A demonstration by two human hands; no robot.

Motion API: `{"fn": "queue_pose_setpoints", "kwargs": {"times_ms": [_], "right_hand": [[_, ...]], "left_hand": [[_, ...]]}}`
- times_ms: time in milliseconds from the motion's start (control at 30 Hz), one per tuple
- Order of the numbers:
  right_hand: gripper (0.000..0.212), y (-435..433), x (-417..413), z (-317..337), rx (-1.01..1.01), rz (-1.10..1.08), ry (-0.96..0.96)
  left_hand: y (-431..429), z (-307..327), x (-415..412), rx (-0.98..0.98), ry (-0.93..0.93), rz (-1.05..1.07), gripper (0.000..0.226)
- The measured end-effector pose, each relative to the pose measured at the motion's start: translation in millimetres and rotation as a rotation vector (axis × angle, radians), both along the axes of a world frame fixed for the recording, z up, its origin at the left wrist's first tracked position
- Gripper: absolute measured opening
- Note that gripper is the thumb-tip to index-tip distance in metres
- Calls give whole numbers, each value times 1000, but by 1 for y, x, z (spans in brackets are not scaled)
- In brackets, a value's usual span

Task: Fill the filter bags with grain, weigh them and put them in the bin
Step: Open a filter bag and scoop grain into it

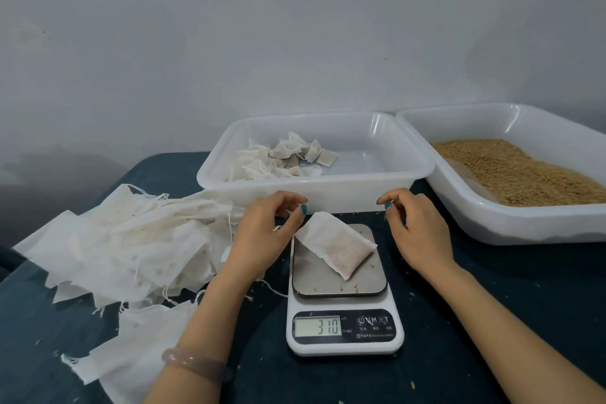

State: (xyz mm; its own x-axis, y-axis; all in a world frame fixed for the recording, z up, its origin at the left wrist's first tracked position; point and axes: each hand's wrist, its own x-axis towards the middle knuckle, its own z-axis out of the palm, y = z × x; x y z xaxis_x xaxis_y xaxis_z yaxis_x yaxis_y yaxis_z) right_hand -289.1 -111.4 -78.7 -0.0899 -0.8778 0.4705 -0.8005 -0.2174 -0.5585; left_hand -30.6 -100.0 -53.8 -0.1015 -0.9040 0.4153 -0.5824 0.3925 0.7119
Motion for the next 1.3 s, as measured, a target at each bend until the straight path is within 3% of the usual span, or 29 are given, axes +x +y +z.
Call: {"fn": "queue_pose_setpoints", "kwargs": {"times_ms": [167, 300, 567, 967, 1133, 1300], "right_hand": [[16, 1, -1, -1, 4, 4, 5], [16, 0, -2, -2, 16, 7, 8], [17, -1, -1, -3, 10, 31, 9], [16, -3, -3, -5, 16, 21, 14], [18, -3, -4, -5, 21, 21, 2], [18, -4, -3, -6, 24, 26, -4]], "left_hand": [[1, 1, 0, -10, -15, 45, 22], [-2, 0, 1, -16, -73, 46, 9], [8, -1, -15, -79, -334, 4, 28], [34, 14, -42, 75, -134, -162, 14], [47, 20, -22, 68, -250, -176, 11], [55, 39, 19, 87, -421, -54, 13]]}}
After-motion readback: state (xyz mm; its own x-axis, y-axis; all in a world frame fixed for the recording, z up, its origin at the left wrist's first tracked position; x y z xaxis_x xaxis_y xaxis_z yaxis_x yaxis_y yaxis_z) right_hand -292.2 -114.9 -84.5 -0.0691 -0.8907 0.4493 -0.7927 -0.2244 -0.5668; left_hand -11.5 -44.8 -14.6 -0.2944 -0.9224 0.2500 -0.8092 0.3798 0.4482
